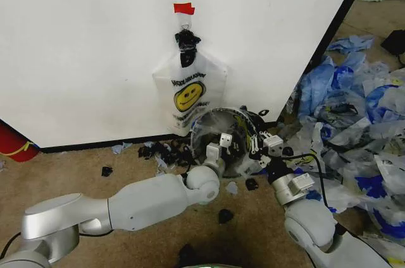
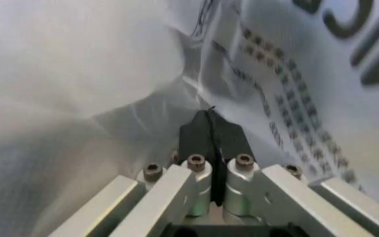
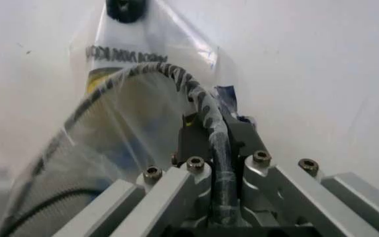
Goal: Pick up the garbage bag from the wall and place it over the trash bin.
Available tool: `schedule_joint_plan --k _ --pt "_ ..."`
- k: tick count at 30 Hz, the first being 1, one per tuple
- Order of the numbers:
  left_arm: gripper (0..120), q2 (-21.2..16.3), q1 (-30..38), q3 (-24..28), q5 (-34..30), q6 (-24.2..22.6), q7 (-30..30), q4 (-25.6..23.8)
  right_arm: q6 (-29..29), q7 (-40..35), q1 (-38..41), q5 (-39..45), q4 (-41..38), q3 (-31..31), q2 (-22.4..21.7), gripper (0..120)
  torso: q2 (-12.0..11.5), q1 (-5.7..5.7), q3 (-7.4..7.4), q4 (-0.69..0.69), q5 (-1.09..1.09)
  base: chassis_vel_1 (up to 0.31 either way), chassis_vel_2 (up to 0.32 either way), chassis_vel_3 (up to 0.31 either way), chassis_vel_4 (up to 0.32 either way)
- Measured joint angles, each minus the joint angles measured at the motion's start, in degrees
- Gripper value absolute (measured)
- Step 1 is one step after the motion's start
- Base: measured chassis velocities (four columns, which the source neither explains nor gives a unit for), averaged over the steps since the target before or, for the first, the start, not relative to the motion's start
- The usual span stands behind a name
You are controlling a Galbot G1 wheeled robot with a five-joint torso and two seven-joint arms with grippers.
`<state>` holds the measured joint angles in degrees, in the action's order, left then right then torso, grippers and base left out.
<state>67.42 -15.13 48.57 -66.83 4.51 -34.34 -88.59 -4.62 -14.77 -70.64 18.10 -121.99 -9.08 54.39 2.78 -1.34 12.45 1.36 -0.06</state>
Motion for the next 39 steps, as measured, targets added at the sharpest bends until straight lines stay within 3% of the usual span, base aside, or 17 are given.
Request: schedule_joint_plan --k 7,23,39 --pt "0 -0.2 0.5 -0.9 -1.5 0.1 -0.8 -0.2 -0.3 0.2 -0.4 -1.0 0.9 0.6 1.1 0 0.0 0.0 0.0 -0.01 0.01 0.0 0.0 0.0 0.0" --pt "0 -2.1 2.3 -1.0 -6.6 -0.4 -3.1 -6.6 -0.9 -0.1 0.7 -0.2 3.7 0.8 1.6 0 0.0 0.0 0.0 0.0 0.0 0.0 0.0 0.0 0.0" --pt "0 -11.5 1.7 -2.8 -8.8 -0.9 -3.2 -19.3 -0.5 -3.1 1.9 5.4 5.5 0.2 2.7 0 0.0 0.0 0.0 0.0 -0.01 0.0 0.0 0.0 0.0"
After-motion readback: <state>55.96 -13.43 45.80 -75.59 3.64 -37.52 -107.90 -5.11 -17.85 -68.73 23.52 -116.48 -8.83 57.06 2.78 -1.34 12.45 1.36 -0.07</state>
